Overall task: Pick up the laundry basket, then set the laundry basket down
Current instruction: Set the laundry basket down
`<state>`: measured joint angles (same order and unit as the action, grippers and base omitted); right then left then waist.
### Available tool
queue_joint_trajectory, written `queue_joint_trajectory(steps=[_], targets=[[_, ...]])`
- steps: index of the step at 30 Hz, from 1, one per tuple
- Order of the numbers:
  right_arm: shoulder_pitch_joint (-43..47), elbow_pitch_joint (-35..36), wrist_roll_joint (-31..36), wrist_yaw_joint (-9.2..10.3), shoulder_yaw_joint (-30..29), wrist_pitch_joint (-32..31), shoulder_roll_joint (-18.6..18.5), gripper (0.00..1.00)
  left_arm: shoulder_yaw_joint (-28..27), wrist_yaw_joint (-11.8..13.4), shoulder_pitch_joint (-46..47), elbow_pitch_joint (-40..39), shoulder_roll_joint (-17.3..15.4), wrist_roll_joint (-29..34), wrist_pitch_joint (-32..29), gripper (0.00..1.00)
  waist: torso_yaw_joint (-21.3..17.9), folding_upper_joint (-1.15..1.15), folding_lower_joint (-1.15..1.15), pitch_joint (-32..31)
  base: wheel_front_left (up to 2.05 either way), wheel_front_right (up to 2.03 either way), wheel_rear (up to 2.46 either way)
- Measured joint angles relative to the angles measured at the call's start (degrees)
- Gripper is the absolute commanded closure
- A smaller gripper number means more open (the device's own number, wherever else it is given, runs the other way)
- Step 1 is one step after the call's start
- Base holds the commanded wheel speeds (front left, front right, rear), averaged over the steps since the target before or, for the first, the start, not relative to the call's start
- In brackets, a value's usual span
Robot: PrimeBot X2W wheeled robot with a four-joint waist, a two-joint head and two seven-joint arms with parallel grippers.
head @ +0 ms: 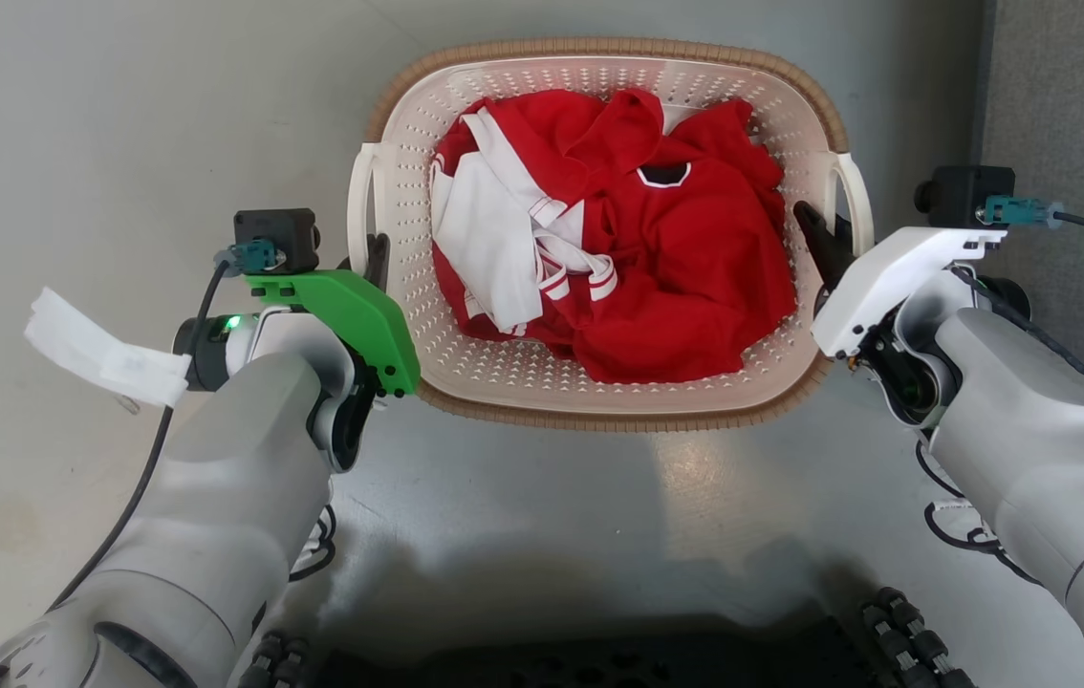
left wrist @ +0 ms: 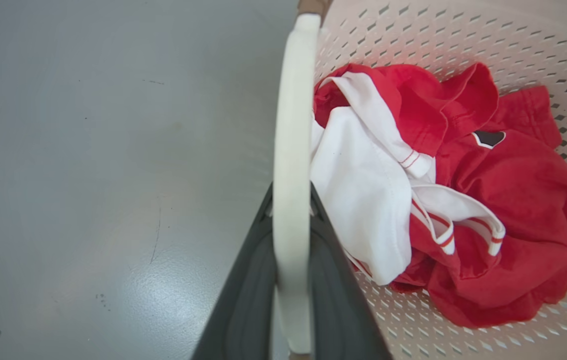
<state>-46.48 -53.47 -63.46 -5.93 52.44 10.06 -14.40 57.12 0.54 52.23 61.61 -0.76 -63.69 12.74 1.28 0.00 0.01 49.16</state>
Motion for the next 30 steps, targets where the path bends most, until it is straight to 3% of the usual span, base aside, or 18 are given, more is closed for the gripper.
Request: queue_joint_trajectory(steps=[3,4,5,6,7,9,30], targets=[[0.0,0.0,-0.3,0.00,0.3,0.0,-0.1,1.00,0.3,0.0,0.0,-0.1,0.0,-0.2,0.0,1.00,0.1,0.00,0.00,0.1,0.00,0.00,0.00],[0.0,0.0,-0.5,0.00,0.4,0.0,-0.2,0.63,0.4,0.1,0.0,-0.2,0.0,-0.2,0.0,1.00,0.1,0.00,0.00,0.2,0.00,0.00,0.00],[0.0,0.0,-0.7,0.00,0.5,0.0,-0.2,0.33,0.5,0.1,0.0,-0.2,0.0,-0.3,0.0,0.82,0.1,0.00,0.00,0.2,0.00,0.00,0.00],[0.0,0.0,-0.7,-0.02,0.5,0.1,-0.2,0.00,0.5,0.1,0.0,-0.2,0.0,-0.5,0.0,0.14,0.1,0.00,0.00,0.3,0.00,0.00,0.00],[0.0,0.1,-0.8,-0.20,0.6,0.1,-0.2,0.00,0.5,0.4,0.0,-0.2,0.0,-0.9,0.0,0.00,0.1,0.00,0.00,0.3,0.00,0.00,0.00],[0.0,0.5,-1.1,-1.13,1.1,0.1,0.0,0.00,0.5,0.7,0.0,-0.1,-0.4,-1.7,0.0,0.00,0.2,0.00,0.00,0.3,0.00,0.00,0.00],[-0.6,-0.1,-3.2,-1.14,3.0,1.6,0.2,0.00,1.9,1.1,0.0,1.4,-0.6,-2.9,0.9,0.00,0.0,0.00,0.00,-1.9,0.00,0.00,0.00]])
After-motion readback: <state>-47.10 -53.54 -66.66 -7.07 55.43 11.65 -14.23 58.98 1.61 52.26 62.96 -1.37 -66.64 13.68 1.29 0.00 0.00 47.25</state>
